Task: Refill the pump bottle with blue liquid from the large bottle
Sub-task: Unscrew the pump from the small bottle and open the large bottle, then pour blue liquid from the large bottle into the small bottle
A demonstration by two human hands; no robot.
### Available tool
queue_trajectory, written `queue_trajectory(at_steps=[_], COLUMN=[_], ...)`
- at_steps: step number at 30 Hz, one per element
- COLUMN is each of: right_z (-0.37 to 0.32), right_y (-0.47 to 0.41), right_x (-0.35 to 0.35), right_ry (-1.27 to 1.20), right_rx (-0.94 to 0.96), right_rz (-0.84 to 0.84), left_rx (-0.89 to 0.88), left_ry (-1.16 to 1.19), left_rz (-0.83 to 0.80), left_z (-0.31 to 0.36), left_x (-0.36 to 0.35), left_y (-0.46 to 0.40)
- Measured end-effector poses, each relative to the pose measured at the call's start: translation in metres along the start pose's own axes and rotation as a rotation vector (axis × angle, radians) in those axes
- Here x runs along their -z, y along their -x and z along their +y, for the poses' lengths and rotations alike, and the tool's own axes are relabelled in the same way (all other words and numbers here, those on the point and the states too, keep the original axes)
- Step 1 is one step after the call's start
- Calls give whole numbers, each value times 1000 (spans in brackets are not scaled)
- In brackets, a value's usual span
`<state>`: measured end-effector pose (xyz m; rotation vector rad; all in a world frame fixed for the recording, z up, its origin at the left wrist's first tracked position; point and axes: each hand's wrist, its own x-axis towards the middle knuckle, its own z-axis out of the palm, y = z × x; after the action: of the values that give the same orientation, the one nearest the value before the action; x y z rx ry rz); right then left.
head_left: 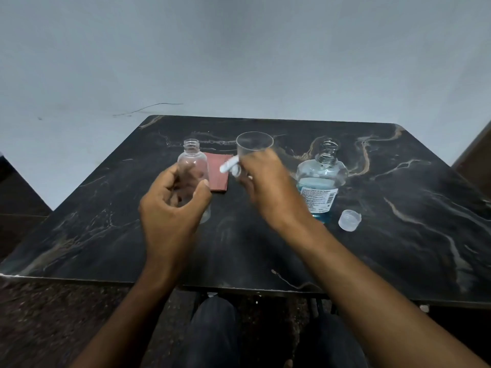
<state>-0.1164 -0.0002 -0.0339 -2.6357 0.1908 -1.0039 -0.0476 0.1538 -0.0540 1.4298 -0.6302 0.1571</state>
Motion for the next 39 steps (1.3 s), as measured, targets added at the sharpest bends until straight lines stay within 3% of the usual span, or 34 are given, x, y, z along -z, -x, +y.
queue_trajectory(at_steps=[5, 15, 25, 27, 30, 33, 36, 39], right_z=[14, 11, 9, 2, -11, -11, 5, 23], right_y=[17, 20, 13, 11, 13, 17, 28, 45], right_x=[-24, -25, -1, 12, 40, 72, 93, 93], right_ry=[240, 274, 140, 90, 21, 94, 142, -52], right_rx=[-20, -49, -101, -95, -12, 32, -147, -457], right_rz=[-205, -382, -161, -39, 277, 463, 523, 428], left_rx=[25, 42, 27, 40, 39, 34, 45, 42], left_ry=[17, -14, -10, -7, 7, 20, 24, 30], left_rz=[-41, -135, -72, -90, -160, -221, -269, -291], left_z=[2, -9, -15, -16, -18, -19, -19, -19], left_x=[-5, -14, -11, -14, -20, -27, -34, -40], left_y=[0, 3, -6, -6, -2, 0, 1, 2])
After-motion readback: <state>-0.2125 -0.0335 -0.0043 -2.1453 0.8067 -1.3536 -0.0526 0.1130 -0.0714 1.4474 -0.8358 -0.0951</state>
